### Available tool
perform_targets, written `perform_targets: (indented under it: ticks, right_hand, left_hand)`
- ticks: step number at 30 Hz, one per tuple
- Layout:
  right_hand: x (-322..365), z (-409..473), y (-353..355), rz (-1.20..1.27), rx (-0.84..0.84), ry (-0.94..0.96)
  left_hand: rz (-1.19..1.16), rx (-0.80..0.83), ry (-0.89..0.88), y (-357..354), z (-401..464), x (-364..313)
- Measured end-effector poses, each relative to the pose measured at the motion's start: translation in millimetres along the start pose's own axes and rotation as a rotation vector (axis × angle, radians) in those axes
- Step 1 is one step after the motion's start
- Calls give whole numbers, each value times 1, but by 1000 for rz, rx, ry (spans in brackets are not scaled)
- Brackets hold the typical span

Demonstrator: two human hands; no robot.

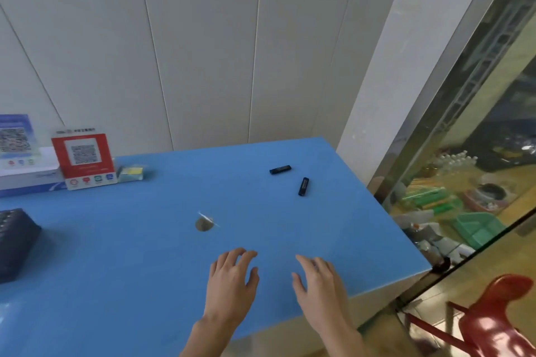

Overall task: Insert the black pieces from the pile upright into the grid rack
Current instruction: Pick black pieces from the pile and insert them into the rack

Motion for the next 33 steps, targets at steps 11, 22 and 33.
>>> perform_targets:
  ticks: [11,22,33]
  right_hand:
    - [-88,138,-10,-130,33,119]
    - [-93,273,-44,-87,67,409]
    - [-95,325,-79,-211,351,667]
  left_hand:
    - [-114,83,181,-103,109,-21]
    - [-134,76,337,-164,227,11]
    - [-28,73,301,-200,296,32]
Point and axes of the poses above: each hand's wrist, its own z-axis towards the middle knuckle, its own y-axis out of the back of the hand, x = y × z, the point moved 1 cm from there along z, towards the middle knuckle, and after that the axes turned 7 degrees about -y, right-handed, at the moved point
